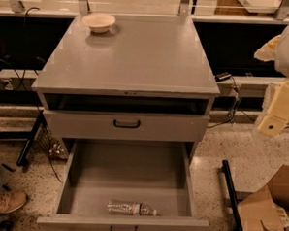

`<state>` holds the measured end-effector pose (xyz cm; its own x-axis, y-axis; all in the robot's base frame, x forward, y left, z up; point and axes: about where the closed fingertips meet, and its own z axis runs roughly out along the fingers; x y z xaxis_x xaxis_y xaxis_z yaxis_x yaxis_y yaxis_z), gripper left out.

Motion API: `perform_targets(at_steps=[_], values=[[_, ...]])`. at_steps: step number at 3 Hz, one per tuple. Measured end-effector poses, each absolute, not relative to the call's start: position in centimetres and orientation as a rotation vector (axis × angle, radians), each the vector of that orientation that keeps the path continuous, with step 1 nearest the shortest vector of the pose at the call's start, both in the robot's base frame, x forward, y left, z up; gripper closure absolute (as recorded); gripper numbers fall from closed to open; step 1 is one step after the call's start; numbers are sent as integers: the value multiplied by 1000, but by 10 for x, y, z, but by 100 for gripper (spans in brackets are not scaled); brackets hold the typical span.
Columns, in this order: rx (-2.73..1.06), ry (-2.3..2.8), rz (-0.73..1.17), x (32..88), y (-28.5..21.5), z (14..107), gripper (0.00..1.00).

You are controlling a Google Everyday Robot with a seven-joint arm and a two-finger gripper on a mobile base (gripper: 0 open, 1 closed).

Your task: Pick water bottle from middle drawer and place on counter

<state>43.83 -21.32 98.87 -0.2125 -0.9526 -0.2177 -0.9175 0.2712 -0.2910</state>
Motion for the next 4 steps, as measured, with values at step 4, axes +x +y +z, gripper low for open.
perform_targets(at_steps=[4], values=[[-1745, 2201, 278, 441, -167, 813, 0]])
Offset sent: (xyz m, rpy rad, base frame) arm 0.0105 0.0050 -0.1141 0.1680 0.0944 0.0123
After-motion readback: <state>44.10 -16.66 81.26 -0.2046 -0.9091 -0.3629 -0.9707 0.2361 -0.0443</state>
